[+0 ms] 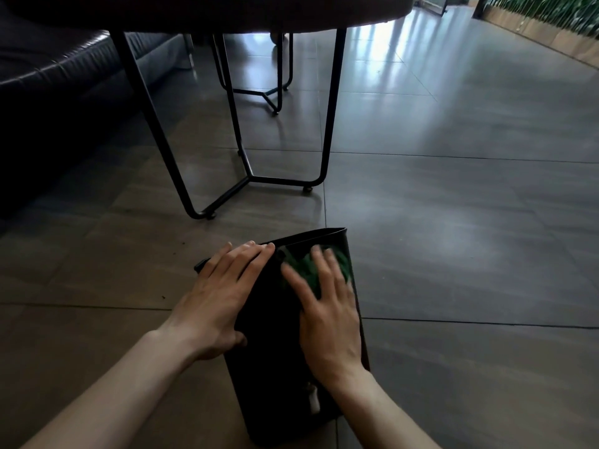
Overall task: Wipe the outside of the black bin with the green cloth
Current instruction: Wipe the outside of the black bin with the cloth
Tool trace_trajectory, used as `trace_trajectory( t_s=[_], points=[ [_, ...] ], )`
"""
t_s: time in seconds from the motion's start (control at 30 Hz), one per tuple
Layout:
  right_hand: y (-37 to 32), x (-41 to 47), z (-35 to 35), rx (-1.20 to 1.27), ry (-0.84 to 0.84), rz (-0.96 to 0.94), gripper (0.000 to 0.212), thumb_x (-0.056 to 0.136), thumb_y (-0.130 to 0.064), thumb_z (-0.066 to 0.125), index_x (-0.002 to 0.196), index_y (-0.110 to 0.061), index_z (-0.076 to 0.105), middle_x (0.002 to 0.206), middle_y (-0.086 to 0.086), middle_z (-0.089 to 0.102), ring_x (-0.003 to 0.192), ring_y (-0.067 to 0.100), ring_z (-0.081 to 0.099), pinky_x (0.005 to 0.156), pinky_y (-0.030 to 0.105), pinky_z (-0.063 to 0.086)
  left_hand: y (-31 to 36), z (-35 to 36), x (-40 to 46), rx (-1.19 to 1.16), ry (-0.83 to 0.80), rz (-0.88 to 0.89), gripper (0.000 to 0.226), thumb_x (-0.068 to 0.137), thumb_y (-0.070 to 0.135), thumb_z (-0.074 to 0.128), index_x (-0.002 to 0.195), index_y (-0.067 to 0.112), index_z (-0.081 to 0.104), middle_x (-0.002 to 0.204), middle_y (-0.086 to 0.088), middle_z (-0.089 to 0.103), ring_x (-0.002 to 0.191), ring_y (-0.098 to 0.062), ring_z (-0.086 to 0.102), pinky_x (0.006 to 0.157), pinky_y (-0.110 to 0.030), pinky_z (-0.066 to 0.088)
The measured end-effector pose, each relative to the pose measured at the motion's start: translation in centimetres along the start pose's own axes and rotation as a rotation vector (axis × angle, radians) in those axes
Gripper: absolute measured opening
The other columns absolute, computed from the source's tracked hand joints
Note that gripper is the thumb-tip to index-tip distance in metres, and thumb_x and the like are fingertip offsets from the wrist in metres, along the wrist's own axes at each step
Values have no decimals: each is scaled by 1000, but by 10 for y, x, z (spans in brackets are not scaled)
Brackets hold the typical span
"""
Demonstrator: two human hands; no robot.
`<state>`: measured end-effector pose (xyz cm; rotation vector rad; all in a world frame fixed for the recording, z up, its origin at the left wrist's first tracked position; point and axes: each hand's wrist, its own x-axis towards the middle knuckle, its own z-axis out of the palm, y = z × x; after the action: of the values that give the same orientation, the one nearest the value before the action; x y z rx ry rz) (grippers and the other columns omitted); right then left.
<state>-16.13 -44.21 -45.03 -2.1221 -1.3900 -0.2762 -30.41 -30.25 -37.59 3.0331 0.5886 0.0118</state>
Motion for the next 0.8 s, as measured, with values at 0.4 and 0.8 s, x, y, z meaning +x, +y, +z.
trace_trajectory(
  t_s=[0.4, 0.8],
  points=[
    [24, 13, -16, 160, 79, 263, 67, 90, -3, 67, 145, -37, 52, 161, 10, 35, 151, 32, 28, 107, 59, 47, 1, 0, -3, -7, -10, -25, 151, 46, 56, 87, 159, 24, -9, 163, 7, 9, 154, -13, 3, 126, -37, 5],
    [24, -64, -10, 281, 34, 441, 65, 88, 3, 69, 137, -40, 60, 156, 1, 40, 146, 24, 38, 116, 45, 41, 4, -1, -3, -4, -12, -58, 155, 42, 55, 93, 160, 23, -3, 161, 4, 15, 153, -17, 10, 126, -39, 11]
  ],
)
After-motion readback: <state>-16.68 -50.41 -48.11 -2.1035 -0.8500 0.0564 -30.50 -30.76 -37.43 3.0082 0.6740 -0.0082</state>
